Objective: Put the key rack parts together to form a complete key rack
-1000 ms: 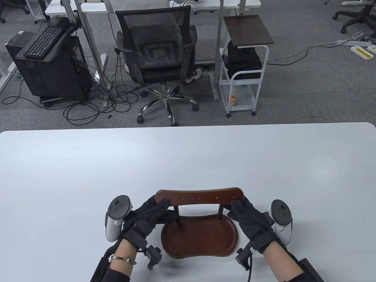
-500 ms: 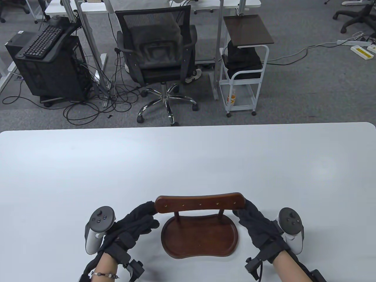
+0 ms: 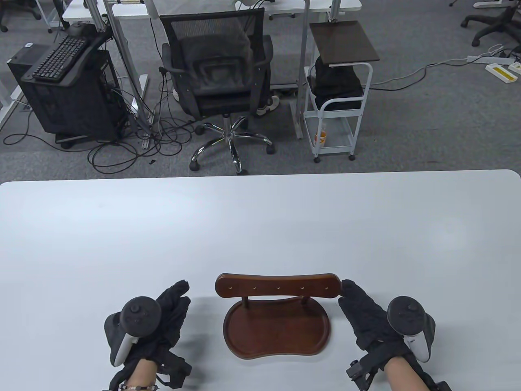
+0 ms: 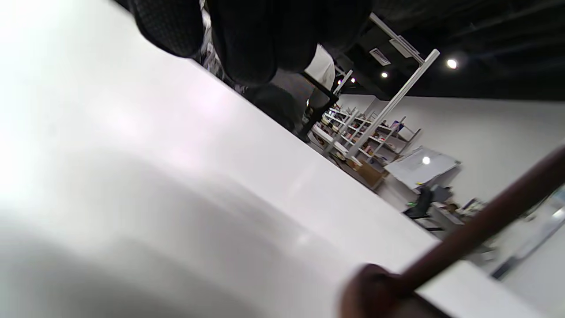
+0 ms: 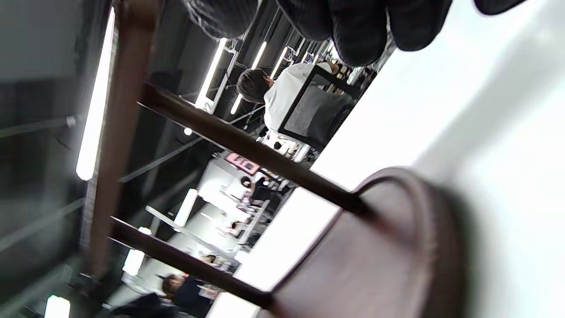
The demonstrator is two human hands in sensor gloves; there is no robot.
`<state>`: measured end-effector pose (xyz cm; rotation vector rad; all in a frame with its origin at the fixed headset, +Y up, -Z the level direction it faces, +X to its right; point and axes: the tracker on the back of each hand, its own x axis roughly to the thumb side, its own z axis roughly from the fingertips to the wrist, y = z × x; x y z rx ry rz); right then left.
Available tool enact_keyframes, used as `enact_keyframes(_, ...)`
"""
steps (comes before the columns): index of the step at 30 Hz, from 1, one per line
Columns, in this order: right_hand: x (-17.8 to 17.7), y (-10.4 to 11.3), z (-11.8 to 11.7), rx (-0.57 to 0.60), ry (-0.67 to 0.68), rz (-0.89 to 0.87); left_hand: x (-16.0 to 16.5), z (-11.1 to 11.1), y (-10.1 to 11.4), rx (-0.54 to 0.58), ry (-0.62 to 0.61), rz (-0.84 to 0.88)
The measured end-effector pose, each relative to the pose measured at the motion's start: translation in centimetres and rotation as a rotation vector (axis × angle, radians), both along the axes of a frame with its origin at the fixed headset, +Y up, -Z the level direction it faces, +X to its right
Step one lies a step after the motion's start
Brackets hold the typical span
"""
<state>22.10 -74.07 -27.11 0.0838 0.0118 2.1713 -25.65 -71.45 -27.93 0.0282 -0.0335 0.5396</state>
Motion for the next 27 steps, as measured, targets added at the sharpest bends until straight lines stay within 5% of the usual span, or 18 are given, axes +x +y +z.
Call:
enact_keyframes(6,-0.2,0.9,0.4,0.063,-0.052,0.390,1.5,0.0,-0.3,0.025,-0.016,-0.416)
enact_keyframes(11,-0.6,0.9,0.5,0.129,-0.058,0.709,2.5,-0.3,-1.3,-0.058,-0.078,-0.503)
enact_keyframes(27,-1.5,0.0,0.4,0.110,-0.017,0.849,3.9,-0.3,-2.2,-0.083,-0.125,-0.672)
